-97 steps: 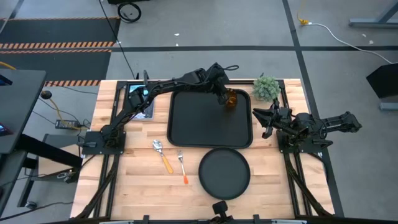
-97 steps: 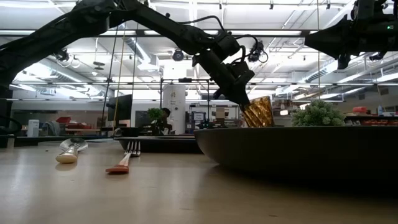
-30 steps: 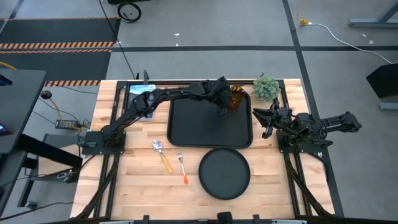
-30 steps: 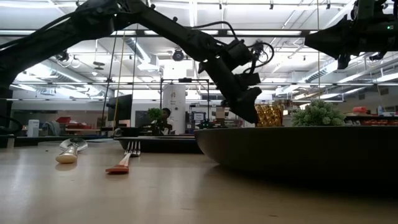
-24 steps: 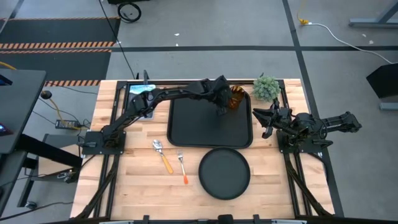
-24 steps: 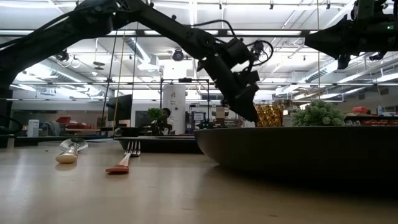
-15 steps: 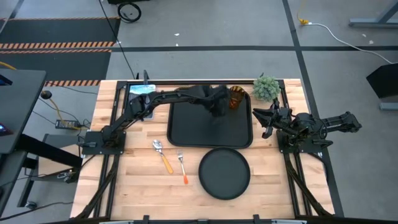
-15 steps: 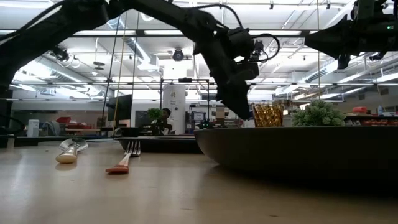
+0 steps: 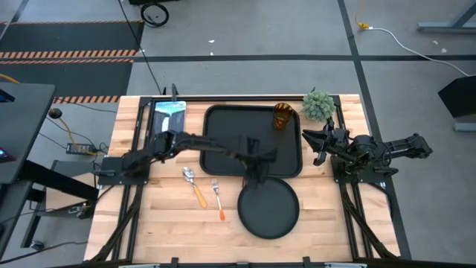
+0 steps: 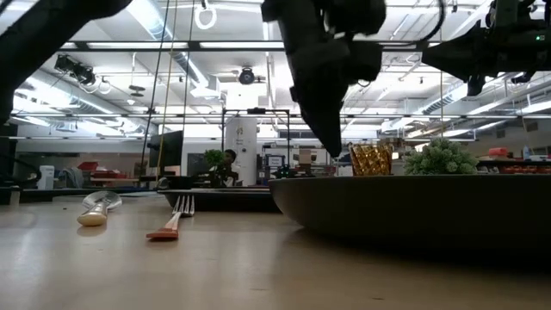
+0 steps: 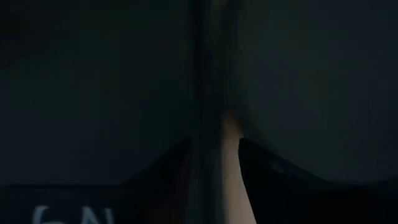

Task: Pick and place plate/cup/fork/spoon on tray
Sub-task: Put the black plate on the black serving tray

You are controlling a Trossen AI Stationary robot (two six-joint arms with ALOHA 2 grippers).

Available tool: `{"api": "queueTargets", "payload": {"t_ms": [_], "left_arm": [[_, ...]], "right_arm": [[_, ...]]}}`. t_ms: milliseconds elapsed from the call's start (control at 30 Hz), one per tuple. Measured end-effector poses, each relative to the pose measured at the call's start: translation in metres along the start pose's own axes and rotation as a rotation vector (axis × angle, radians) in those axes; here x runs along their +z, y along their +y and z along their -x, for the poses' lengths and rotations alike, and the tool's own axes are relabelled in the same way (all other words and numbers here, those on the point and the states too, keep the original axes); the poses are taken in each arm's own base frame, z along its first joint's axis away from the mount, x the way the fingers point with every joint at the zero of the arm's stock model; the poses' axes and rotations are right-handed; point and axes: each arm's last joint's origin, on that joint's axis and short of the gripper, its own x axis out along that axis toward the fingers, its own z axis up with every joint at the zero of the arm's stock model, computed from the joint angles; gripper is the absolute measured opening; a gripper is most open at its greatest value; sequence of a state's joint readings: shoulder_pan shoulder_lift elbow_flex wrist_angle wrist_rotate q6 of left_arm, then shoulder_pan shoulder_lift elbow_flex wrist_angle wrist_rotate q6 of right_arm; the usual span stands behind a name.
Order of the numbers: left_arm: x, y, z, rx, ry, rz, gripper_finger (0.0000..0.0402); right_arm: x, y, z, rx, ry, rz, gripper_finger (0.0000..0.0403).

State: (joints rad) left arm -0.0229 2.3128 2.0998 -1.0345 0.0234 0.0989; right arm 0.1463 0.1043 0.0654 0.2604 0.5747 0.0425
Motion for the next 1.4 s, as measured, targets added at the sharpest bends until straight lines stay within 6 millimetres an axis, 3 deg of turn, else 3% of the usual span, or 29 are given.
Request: {"api": "queueTargets", "payload": {"t_ms": [233, 633, 800, 967, 1200, 1400], "left_arm": [[-0.002, -0.055, 0.002, 0.018, 0.045, -0.081, 0.0141], [-0.02, -0.124, -0.002, 0.133, 0.13, -0.177, 0.0141], [-0.037, -0.14, -0.014, 0.17, 0.208, -0.174, 0.0141], [-0.044, -0.149, -0.011, 0.191, 0.247, -0.143, 0.0141], [-0.051, -0.16, 0.016, 0.232, 0.248, -0.141, 0.0141], [-0.051, -0.18, 0.034, 0.256, 0.142, -0.167, 0.0141]], "right_arm": [[0.0, 0.0, 0.0, 0.0, 0.0, 0.0, 0.0078], [0.0, 0.0, 0.0, 0.0, 0.0, 0.0, 0.0078], [0.0, 0.0, 0.0, 0.0, 0.0, 0.0, 0.0078], [0.0, 0.0, 0.0, 0.0, 0.0, 0.0, 0.0078], [0.0, 0.0, 0.0, 0.0, 0.0, 0.0, 0.0078], [0.0, 0.0, 0.0, 0.0, 0.0, 0.0, 0.0078]]}}
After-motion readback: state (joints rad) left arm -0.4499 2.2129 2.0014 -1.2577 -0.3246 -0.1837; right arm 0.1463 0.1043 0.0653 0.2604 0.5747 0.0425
